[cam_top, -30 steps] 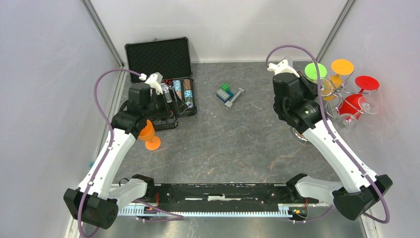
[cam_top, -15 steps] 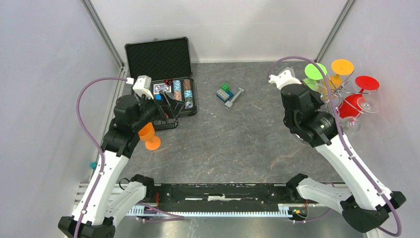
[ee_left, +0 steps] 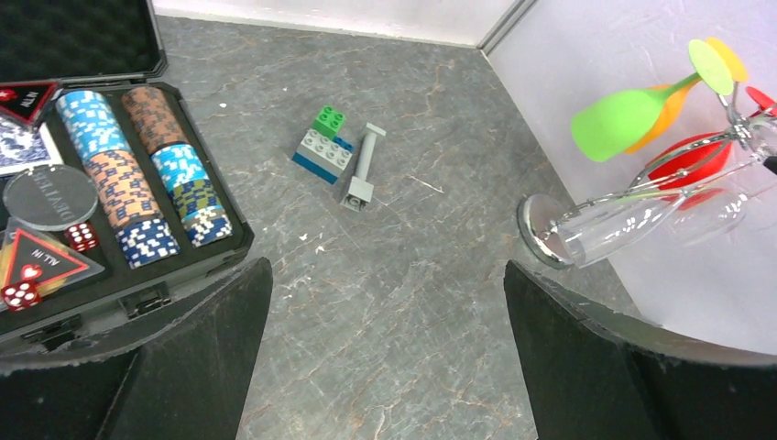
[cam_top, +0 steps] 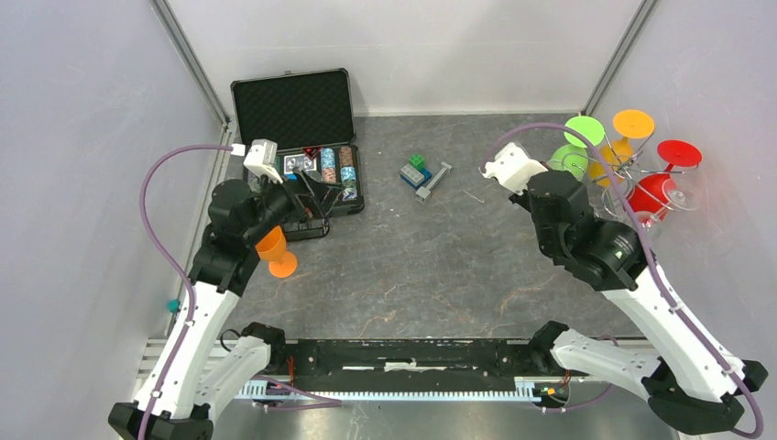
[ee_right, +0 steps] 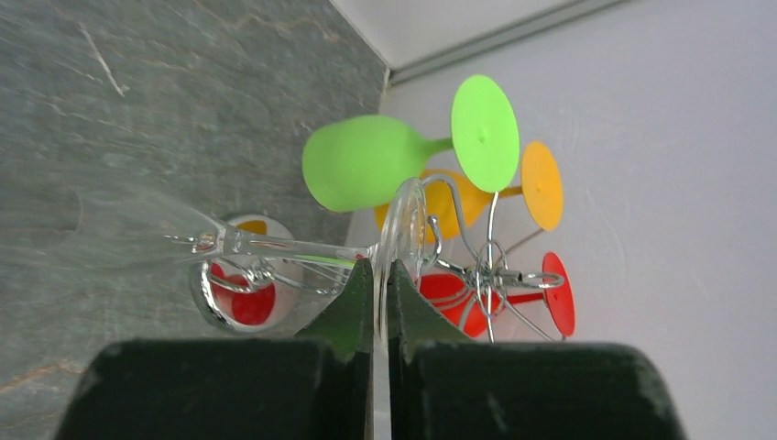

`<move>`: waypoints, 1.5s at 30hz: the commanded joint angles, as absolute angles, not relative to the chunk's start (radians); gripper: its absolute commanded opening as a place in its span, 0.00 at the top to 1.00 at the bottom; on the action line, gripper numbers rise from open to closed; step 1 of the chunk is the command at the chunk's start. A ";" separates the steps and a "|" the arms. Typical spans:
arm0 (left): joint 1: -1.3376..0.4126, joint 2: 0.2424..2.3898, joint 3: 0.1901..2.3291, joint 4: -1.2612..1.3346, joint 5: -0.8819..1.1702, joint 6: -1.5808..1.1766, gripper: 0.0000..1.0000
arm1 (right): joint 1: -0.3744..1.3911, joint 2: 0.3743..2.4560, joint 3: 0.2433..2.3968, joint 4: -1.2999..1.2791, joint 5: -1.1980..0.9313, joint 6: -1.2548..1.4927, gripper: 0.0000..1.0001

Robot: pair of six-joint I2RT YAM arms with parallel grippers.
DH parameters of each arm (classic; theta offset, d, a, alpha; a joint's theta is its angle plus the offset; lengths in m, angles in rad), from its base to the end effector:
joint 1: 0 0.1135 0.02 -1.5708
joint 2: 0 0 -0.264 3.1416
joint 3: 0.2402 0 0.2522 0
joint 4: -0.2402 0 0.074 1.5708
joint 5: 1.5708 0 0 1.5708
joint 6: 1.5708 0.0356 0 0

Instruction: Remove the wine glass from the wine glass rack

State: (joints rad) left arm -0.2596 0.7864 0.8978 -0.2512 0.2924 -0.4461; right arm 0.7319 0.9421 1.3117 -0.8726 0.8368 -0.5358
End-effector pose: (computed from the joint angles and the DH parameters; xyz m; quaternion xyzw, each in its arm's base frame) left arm 0.1687 -0.0554 0.3722 0.0256 0.7524 -0.3275 0.5710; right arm 0.1346 0.0854 0.4243 -0.2992 0.7562 -0.3026 0.4970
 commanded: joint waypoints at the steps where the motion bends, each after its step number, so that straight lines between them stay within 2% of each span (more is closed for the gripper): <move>1: -0.259 0.805 0.901 -0.153 0.388 -0.508 0.00 | 0.738 0.911 1.400 -0.823 0.659 -0.509 1.00; 6: -0.261 0.865 0.921 -0.110 0.584 -0.530 0.00 | 0.738 0.869 1.414 -0.715 0.328 -0.476 1.00; 12: -0.272 0.949 0.910 0.046 0.802 -0.675 0.00 | 0.737 0.782 1.214 -0.417 -0.120 -0.471 1.00; 16: -0.287 0.985 0.881 0.153 0.849 -0.818 0.00 | 0.738 0.790 1.084 -0.242 -0.288 -0.471 1.00; 22: -0.286 1.003 0.899 0.026 0.902 -0.791 0.01 | 0.753 0.845 0.956 0.074 -0.537 -0.363 1.00; 25: -0.288 1.005 0.889 0.043 0.977 -0.790 0.03 | 0.777 0.870 0.895 0.220 -0.569 -0.326 1.00; 27: -0.291 0.992 0.890 0.028 1.043 -0.749 0.11 | 0.783 0.893 0.879 0.265 -0.554 -0.311 1.00; 30: -0.294 0.937 0.932 -0.191 1.007 -0.561 0.12 | 0.793 0.926 0.860 0.332 -0.535 -0.263 1.00; 33: -0.297 0.937 0.917 -0.151 1.035 -0.596 0.13 | 0.815 0.967 0.841 0.410 -0.564 -0.212 1.00; 38: -0.321 0.943 0.874 -0.074 1.105 -0.656 0.29 | 0.864 1.019 0.866 0.369 -0.525 -0.274 1.00; 41: -0.321 0.906 0.893 -0.175 1.133 -0.556 0.30 | 0.883 1.039 0.876 0.357 -0.507 -0.299 1.00; 45: -0.326 0.877 0.895 -0.183 1.127 -0.545 0.30 | 0.919 1.075 0.889 0.359 -0.488 -0.326 1.00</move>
State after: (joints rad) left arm -0.3164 0.9184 0.8799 -0.1638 1.0775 -0.6113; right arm 0.8898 1.0534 0.8474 0.2966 -0.5167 -0.2970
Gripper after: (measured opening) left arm 0.707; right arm 0.031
